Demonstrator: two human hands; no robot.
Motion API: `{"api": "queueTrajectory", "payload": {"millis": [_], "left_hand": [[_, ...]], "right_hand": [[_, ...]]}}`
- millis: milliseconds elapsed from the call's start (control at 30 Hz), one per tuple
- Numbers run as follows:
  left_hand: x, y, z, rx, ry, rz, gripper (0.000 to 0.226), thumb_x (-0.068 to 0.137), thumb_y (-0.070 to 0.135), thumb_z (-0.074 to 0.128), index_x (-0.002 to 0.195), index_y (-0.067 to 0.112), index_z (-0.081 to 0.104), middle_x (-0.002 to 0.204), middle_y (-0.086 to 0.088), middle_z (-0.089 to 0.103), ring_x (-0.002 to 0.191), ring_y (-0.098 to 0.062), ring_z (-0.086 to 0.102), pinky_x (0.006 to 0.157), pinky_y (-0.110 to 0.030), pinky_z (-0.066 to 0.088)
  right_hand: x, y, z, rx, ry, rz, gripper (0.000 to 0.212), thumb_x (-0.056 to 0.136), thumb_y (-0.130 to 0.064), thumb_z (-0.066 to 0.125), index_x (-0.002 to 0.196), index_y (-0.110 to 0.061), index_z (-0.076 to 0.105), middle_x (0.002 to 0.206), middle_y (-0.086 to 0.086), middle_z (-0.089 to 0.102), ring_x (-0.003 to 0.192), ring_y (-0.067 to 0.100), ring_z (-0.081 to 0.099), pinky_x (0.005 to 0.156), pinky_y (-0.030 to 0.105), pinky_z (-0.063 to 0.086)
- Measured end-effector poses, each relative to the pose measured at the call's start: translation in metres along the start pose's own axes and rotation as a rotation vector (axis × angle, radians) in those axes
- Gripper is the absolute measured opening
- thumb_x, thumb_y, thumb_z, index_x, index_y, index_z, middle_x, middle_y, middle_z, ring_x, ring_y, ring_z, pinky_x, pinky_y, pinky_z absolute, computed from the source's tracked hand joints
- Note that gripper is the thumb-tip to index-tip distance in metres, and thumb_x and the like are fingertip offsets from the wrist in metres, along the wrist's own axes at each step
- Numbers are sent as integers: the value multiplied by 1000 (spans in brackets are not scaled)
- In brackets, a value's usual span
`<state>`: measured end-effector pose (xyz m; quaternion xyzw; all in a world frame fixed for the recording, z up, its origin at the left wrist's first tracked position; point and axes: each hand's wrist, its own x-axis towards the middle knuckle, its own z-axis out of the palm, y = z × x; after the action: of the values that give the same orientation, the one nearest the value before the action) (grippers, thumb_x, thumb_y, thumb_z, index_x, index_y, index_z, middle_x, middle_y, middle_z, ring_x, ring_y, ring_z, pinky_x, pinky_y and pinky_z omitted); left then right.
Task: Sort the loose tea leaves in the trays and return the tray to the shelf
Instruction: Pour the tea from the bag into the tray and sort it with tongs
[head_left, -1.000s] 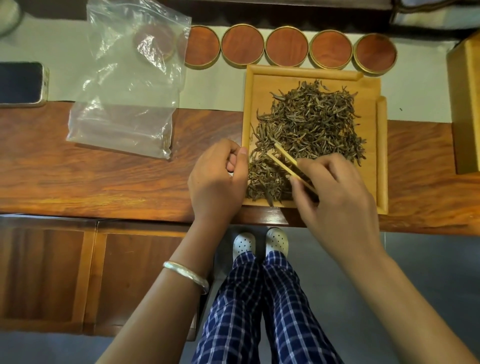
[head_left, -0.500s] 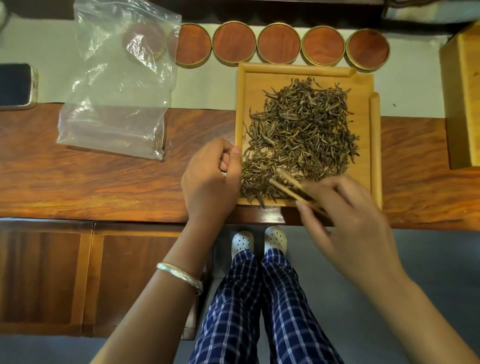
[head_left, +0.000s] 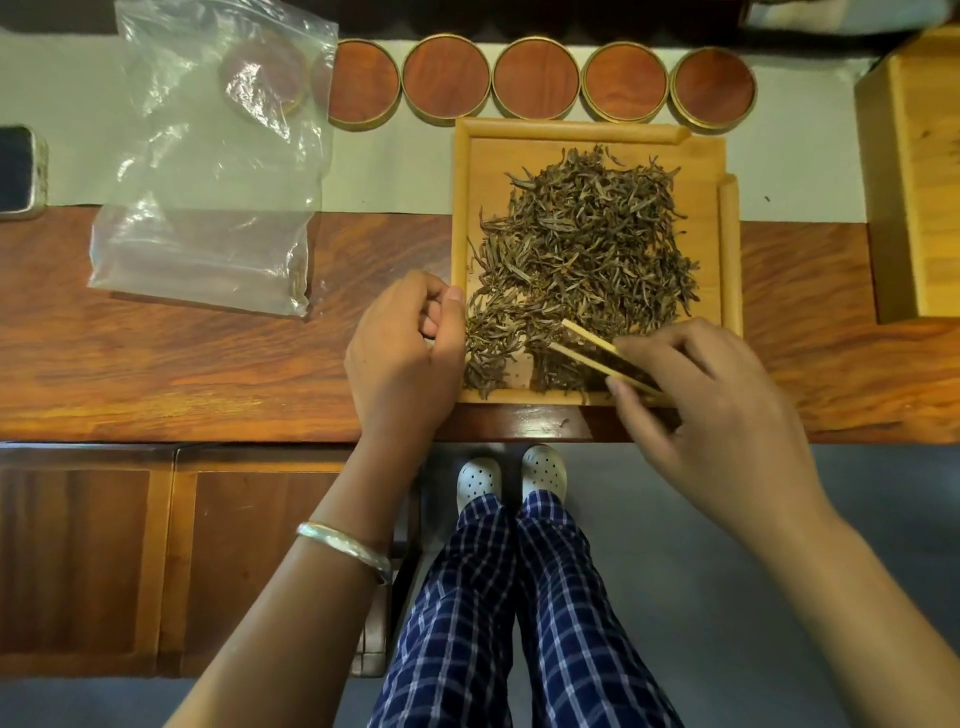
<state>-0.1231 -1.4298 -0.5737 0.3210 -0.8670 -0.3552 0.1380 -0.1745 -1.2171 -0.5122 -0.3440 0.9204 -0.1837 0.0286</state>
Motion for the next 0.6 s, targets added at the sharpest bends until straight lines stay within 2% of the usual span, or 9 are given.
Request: {"api": "queueTrajectory", "payload": {"millis": [233, 333, 500, 600], "left_hand": [[-1, 1, 0, -10, 5, -16, 16, 89, 31, 53, 74, 25, 54, 62, 8, 50, 64, -6, 49, 54, -11, 28], [-1, 1, 0, -11, 5, -25, 17, 89, 33, 52, 75, 24, 55, 63, 8, 51, 65, -6, 50, 55, -14, 28], [-2, 1, 1, -8, 4, -27, 16, 89, 35, 51, 76, 26, 56, 64, 9, 52, 65, -7, 50, 56, -17, 29], [-1, 1, 1, -11, 7, -29, 16, 89, 34, 52, 76, 26, 55, 64, 9, 52, 65, -5, 50, 56, -18, 29]], "right_hand": [[-5, 3, 8, -18, -47, -37, 24, 89, -20, 63, 108, -5, 67, 90, 9, 58, 81, 23, 56, 51, 34, 49], [-11, 9, 6, -3, -8, 8, 25, 90, -20, 62, 109, -4, 66, 91, 9, 58, 83, 24, 56, 56, 37, 51], [-9, -4, 8, -5, -7, -4, 25, 90, -21, 62, 108, -4, 67, 90, 8, 58, 80, 22, 55, 56, 26, 45], [-4, -16, 15, -19, -45, -27, 24, 89, -20, 63, 106, -5, 67, 89, 9, 58, 79, 23, 55, 53, 28, 47]]}}
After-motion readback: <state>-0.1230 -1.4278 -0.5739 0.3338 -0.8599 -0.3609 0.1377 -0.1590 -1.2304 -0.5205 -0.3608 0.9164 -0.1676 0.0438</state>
